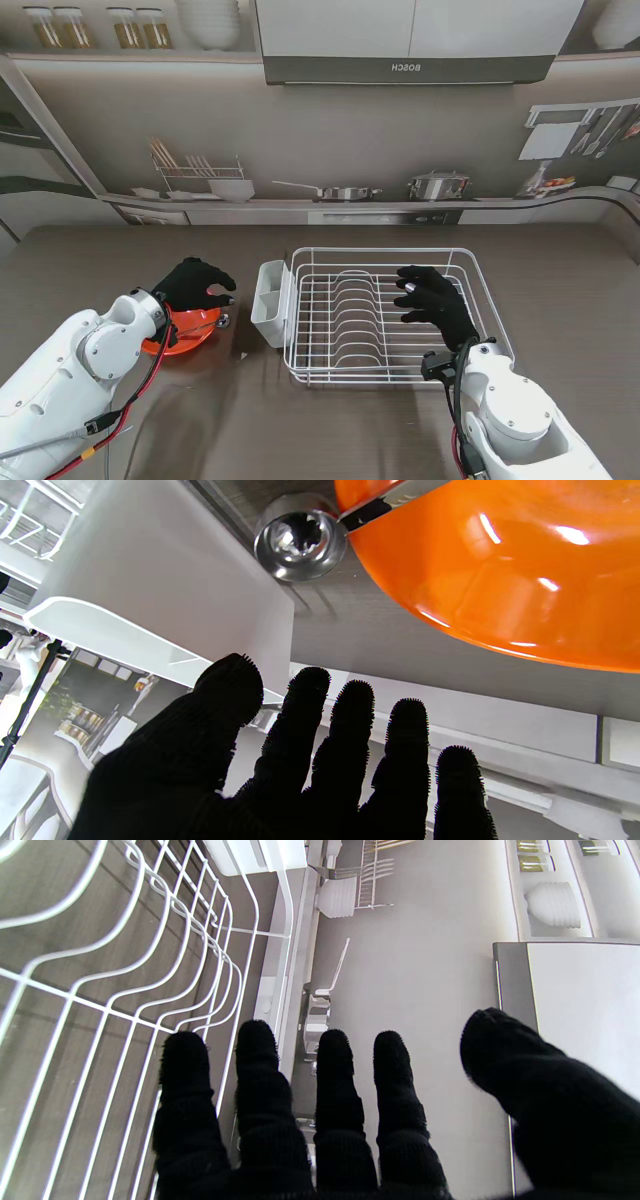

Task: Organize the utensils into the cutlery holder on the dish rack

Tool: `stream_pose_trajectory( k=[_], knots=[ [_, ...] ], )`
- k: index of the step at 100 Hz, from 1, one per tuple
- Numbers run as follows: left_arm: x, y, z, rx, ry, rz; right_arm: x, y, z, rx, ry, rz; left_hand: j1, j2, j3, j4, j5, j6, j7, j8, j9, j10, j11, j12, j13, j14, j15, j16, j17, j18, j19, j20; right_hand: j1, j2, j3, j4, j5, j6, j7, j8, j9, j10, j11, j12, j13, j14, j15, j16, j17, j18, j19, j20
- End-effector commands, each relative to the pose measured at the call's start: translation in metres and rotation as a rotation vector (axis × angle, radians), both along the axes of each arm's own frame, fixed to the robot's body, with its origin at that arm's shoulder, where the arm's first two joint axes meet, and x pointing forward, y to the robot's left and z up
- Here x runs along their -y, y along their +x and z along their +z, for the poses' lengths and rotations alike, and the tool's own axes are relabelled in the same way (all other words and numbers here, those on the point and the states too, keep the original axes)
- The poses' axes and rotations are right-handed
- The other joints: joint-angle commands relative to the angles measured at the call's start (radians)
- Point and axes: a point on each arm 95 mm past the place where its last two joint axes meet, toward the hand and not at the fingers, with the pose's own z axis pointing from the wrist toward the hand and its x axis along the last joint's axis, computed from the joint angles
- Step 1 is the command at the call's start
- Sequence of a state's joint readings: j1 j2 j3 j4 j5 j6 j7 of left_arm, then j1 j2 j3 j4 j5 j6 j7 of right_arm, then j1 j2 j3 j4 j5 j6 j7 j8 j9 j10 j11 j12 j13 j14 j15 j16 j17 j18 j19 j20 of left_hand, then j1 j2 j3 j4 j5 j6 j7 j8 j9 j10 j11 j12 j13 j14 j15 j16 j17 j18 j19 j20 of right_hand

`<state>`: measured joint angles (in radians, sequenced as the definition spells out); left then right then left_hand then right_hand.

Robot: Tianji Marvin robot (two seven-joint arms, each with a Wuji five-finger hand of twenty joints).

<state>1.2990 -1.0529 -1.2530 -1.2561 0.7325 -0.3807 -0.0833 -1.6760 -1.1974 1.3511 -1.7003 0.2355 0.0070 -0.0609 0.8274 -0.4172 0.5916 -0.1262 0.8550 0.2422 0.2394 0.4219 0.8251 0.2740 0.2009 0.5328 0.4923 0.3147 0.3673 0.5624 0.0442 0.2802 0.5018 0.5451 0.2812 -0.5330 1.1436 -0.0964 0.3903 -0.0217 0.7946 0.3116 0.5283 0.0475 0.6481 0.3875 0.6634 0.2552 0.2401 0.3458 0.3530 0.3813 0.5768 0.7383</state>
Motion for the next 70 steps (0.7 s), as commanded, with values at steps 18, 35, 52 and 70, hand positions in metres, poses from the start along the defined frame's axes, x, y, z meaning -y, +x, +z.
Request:
stream_pose_trajectory(
  k=[18,35,52,70],
  knots=[
    [-0.0060,-0.0019,-0.0121,-0.047,0.044,-0.012,-0.0031,-0.0020,-0.0013,-0.006,0.007,0.015,0.063,-0.040,0.005,-0.010,0.011,-0.031,0.018,0.014,-0.030,-0.011,-0.019,-0.025,-0.030,-0.010,-0.031,-0.016,-0.010,0.000,-0.043,0.010,-0.021,0.012,-0.012,0.002,-0.010,-0.001,0.010,-0.016,0.009,0.010,0.005,-0.005,0.032,0.006,0.003,0.008,0.007,0.019,-0.005,0.011],
    [-0.0060,-0.0032,-0.0120,-0.054,0.078,-0.032,-0.0035,-0.0023,-0.0015,-0.008,0.009,0.017,0.087,-0.078,0.025,-0.018,0.007,-0.059,0.021,0.019,-0.038,-0.021,-0.022,-0.036,-0.031,-0.019,-0.039,-0.025,-0.009,-0.003,-0.050,0.004,-0.022,0.014,-0.012,0.002,-0.010,0.000,0.010,-0.016,0.011,0.010,0.005,-0.005,0.032,0.007,0.003,0.008,0.007,0.018,-0.005,0.011],
    [-0.0068,-0.0044,-0.0110,-0.051,0.107,-0.042,-0.0039,-0.0026,-0.0017,-0.010,0.010,0.020,0.039,-0.100,0.110,-0.001,-0.003,-0.059,-0.004,0.004,-0.048,-0.024,-0.020,-0.048,-0.034,-0.024,-0.043,-0.033,-0.010,-0.006,-0.045,-0.005,-0.023,0.016,-0.013,0.002,-0.010,0.001,0.009,-0.017,0.012,0.010,0.005,-0.005,0.035,0.008,0.003,0.008,0.007,0.019,-0.005,0.010],
    [-0.0056,-0.0030,-0.0127,-0.062,0.117,-0.052,-0.0040,-0.0027,-0.0012,-0.010,0.011,0.018,0.005,-0.106,0.137,0.017,-0.016,-0.057,-0.019,-0.018,-0.059,-0.026,-0.023,-0.051,-0.040,-0.027,-0.046,-0.034,-0.015,-0.008,-0.042,-0.010,-0.023,0.016,-0.013,0.002,-0.010,0.000,0.010,-0.017,0.016,0.011,0.005,-0.005,0.036,0.007,0.003,0.008,0.007,0.019,-0.005,0.010]
  ],
)
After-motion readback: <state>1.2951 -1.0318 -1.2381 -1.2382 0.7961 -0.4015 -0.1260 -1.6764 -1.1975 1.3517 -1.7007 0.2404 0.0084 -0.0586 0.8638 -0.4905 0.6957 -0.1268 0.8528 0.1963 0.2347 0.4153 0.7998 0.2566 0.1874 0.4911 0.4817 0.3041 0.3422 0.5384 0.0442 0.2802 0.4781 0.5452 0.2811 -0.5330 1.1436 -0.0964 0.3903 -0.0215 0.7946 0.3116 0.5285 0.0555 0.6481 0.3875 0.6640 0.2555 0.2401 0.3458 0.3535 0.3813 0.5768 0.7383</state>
